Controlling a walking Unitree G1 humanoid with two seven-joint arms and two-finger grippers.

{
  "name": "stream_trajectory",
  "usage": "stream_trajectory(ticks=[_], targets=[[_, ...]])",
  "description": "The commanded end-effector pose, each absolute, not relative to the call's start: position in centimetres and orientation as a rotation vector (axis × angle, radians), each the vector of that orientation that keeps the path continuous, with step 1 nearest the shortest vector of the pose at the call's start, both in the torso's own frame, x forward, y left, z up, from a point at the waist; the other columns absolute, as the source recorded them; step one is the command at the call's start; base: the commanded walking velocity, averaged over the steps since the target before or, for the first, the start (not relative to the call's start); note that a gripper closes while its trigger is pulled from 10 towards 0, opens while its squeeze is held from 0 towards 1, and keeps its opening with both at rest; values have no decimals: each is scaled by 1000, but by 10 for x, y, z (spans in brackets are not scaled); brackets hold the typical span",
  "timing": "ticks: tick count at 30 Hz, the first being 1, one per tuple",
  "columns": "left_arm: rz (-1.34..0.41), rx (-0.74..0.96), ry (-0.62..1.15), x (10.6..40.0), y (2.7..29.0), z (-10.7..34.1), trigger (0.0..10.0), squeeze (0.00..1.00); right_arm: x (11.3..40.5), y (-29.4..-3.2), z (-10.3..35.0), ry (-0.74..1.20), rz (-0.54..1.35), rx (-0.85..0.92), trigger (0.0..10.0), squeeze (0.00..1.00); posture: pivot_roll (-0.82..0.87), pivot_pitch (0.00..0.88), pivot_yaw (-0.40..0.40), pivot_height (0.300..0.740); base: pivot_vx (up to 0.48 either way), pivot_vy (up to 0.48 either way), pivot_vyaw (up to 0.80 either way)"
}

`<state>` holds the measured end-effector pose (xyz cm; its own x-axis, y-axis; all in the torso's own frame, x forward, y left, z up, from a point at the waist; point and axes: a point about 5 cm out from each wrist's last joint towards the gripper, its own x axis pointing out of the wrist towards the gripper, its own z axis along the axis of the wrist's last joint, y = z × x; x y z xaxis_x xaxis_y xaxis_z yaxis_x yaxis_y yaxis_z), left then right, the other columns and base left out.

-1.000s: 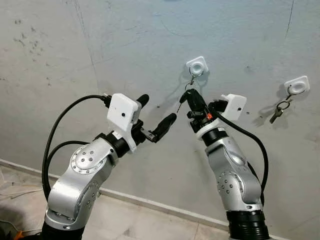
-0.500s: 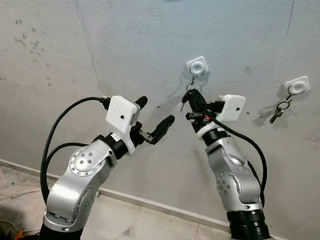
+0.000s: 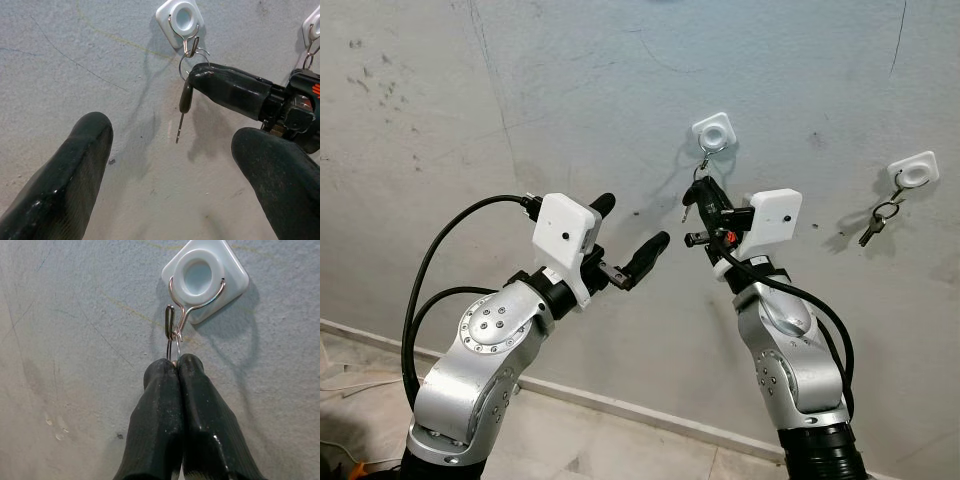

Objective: Hang keys on a hook

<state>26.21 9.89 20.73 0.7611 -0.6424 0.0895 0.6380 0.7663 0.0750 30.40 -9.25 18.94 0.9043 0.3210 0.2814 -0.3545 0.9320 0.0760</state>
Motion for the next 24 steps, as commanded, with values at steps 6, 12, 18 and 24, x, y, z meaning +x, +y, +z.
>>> stream_trajectory(ticks=[6, 12, 18, 24], targets=[[-701, 53, -110, 261, 98, 206, 10000, 0, 301, -89, 183, -245, 353, 64, 10000, 1000, 239, 0, -18, 740, 0, 0, 0], [-704, 53, -108, 261, 97, 205, 10000, 0, 301, -86, 174, -188, 372, 52, 10000, 0, 238, 0, -17, 740, 0, 0, 0], [-704, 53, -108, 261, 97, 205, 10000, 0, 303, -83, 177, -209, 365, 23, 10000, 1000, 238, 0, -16, 740, 0, 0, 0], [-704, 52, -106, 261, 97, 205, 10000, 0, 309, -72, 182, -232, 372, -66, 10000, 0, 238, 0, -16, 740, 0, 0, 0]])
